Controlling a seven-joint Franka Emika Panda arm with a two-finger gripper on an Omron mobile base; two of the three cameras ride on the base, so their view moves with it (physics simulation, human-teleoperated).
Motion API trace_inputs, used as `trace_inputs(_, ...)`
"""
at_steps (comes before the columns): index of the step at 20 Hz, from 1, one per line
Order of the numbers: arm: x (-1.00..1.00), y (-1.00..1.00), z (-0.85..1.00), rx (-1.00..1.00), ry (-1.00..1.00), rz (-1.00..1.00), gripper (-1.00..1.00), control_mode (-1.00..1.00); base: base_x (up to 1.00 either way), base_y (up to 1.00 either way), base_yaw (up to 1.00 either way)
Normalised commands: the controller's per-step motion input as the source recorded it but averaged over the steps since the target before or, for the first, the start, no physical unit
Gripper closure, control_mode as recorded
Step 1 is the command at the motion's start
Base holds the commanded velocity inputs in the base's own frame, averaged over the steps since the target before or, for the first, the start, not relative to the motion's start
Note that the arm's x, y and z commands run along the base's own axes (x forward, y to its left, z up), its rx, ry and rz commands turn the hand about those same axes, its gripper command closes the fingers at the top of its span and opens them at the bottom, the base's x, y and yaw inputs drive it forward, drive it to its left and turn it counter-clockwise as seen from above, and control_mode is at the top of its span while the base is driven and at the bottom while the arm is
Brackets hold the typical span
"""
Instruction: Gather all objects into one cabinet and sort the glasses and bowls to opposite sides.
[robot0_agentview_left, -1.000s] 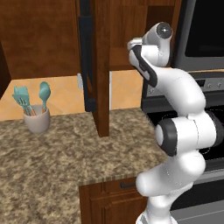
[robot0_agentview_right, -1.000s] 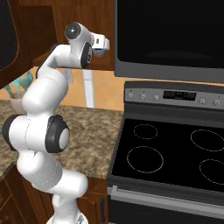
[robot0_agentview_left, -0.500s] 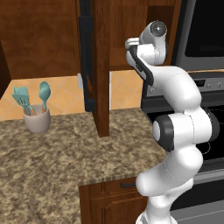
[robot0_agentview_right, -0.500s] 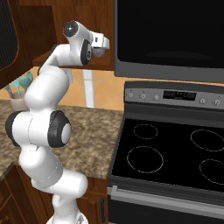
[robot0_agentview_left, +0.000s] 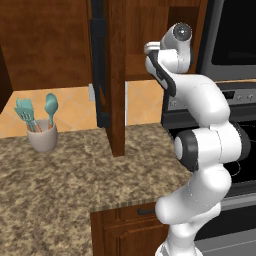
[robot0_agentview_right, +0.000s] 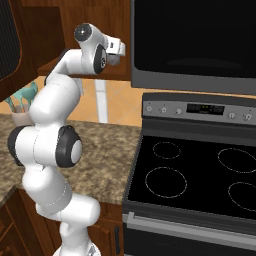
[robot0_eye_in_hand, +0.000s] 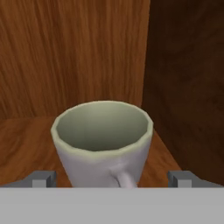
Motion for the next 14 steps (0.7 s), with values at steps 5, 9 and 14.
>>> trace_inputs(5,0.12,-0.07,0.00,0.00,0.00,0.00,-1.00,-1.00,0.00,0.00,0.00)
trace_inputs(9,0.37,0.00,-0.05,0.00,0.00,0.00,-1.00,-1.00,0.00,0.00,0.00)
trace_inputs(14,0.33,0.00,0.00,0.00,0.00,0.00,-1.00,-1.00,0.00,0.00,0.00)
